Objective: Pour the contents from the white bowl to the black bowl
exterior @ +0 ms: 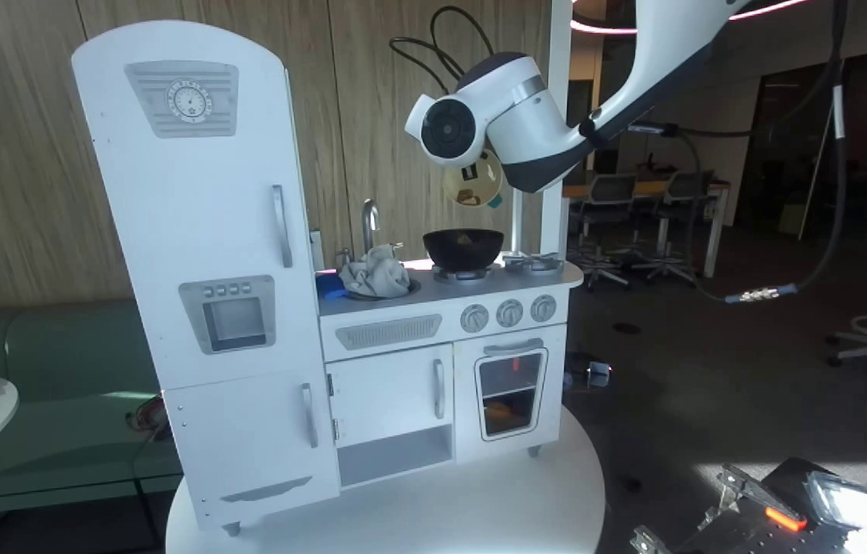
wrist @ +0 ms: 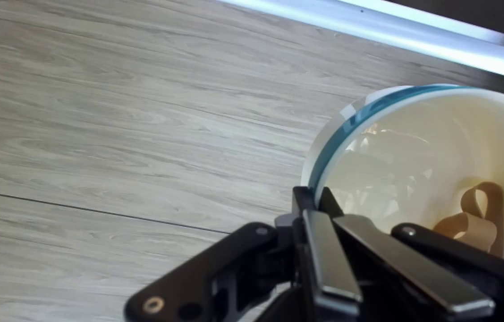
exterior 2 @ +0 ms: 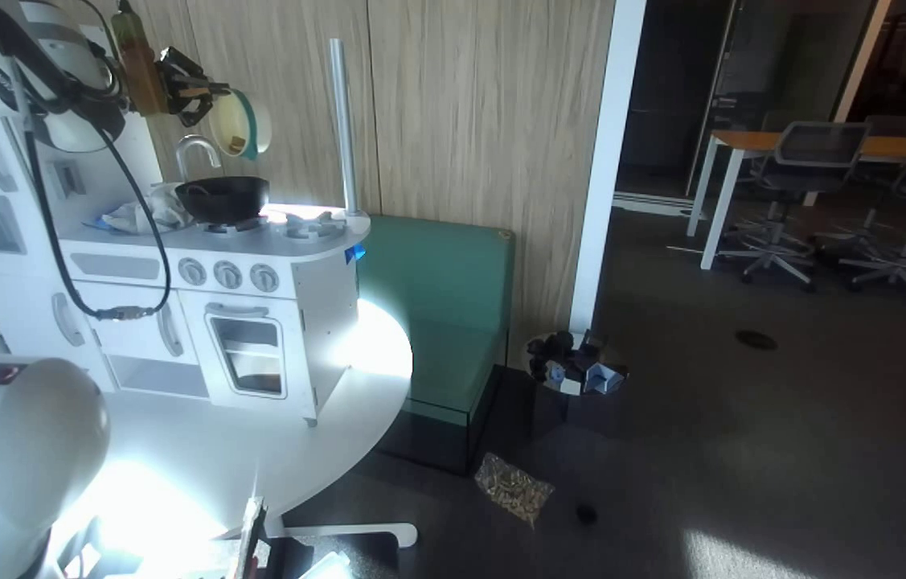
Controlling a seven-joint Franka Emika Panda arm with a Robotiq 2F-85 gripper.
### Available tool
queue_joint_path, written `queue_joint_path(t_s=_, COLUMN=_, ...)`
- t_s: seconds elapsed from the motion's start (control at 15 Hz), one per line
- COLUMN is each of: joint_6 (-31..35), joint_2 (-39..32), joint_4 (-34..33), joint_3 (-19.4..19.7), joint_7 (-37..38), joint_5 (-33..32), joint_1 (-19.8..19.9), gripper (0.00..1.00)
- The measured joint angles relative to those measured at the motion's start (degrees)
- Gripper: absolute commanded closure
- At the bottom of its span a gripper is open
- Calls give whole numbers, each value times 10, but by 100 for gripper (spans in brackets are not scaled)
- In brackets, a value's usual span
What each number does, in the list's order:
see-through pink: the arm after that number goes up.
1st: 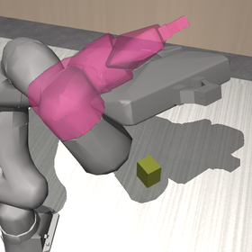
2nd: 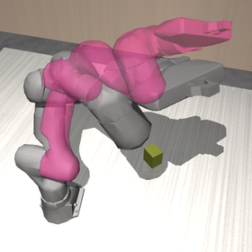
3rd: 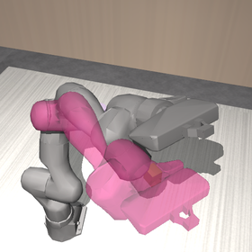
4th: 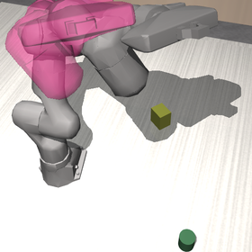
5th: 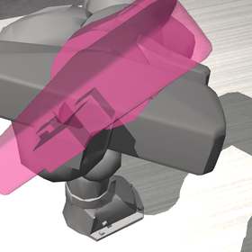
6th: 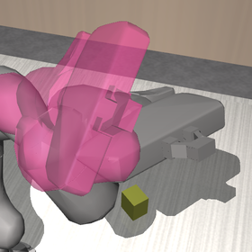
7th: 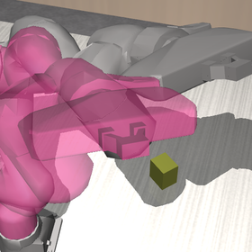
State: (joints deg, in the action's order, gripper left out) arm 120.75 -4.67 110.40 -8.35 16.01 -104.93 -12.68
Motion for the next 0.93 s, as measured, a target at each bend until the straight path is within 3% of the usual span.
queue_joint_path(t_s=0.27, joint_6=-1, joint_2=-3, joint_4=9, joint_3=0, joint_7=18, joint_5=-29, joint_1=6, gripper=97)
queue_joint_path(t_s=0.47, joint_6=-2, joint_2=-9, joint_4=14, joint_3=0, joint_7=19, joint_5=-12, joint_1=9, gripper=97)
queue_joint_path(t_s=0.93, joint_6=-16, joint_2=27, joint_4=-42, joint_3=-7, joint_7=14, joint_5=197, joint_1=9, gripper=97)
